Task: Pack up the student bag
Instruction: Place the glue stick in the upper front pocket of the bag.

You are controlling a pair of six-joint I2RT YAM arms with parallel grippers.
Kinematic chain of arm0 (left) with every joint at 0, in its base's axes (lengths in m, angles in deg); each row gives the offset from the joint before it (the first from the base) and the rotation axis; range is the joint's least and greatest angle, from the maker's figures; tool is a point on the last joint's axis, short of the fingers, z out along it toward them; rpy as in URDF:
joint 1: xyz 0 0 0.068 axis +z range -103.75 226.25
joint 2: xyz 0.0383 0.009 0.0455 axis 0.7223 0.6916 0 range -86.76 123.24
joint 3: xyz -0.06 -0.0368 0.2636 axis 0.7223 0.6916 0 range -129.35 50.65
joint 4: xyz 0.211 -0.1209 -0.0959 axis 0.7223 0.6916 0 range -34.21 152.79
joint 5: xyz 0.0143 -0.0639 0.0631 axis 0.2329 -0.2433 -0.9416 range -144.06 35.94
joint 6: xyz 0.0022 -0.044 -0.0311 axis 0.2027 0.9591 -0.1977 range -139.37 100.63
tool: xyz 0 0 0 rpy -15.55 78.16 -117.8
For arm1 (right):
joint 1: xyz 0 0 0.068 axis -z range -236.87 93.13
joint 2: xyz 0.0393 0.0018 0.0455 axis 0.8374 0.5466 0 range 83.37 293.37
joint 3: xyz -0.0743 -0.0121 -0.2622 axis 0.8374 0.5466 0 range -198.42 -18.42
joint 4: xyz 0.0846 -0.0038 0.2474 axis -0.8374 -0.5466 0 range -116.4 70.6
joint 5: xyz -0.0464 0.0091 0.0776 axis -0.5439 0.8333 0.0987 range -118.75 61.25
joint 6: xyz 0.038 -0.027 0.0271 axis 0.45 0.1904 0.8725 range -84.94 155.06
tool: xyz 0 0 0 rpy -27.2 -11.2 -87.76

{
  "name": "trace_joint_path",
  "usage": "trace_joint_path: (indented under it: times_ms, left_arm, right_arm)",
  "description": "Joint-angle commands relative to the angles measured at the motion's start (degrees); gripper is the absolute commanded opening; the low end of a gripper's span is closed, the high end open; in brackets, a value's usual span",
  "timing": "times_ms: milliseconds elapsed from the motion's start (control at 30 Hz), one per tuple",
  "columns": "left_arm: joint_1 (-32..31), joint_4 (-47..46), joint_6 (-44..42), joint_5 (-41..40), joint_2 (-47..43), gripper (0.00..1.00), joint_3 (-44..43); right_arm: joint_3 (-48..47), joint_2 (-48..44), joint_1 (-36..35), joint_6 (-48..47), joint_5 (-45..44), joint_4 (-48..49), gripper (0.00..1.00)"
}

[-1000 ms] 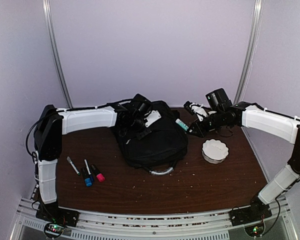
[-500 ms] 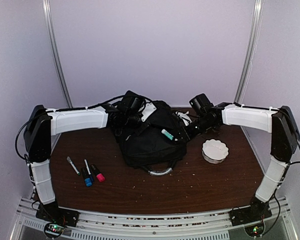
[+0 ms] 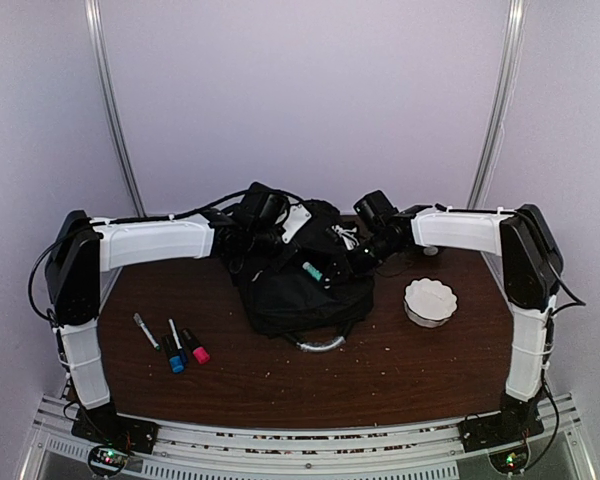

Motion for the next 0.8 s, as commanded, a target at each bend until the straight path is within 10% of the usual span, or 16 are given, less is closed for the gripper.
trace_joint_path:
  times_ms: [0, 300, 533, 767]
  left_arm:
    - [-1.4, -8.2, 1.4, 2.3, -4.5, 0.0, -0.4]
    - [-2.4, -8.2, 1.9, 2.8, -4.5, 0.0, 0.2]
    - [-2.8, -8.2, 2.1, 2.1, -4.7, 0.0, 0.8]
    - [-2.8, -8.6, 1.8, 0.7, -4.6, 0.0, 1.3]
  right_arm:
    - [-2.4, 1.3, -0.4, 8.3, -0.9, 6.2, 0.06]
    - [-2.2, 5.6, -0.5, 22.0, -6.3, 19.6, 0.1]
    - [2.7, 6.5, -0.9, 40.9, 6.7, 47.1, 0.34]
    - [4.5, 2.7, -0.1, 37.9, 8.7, 46.1, 0.43]
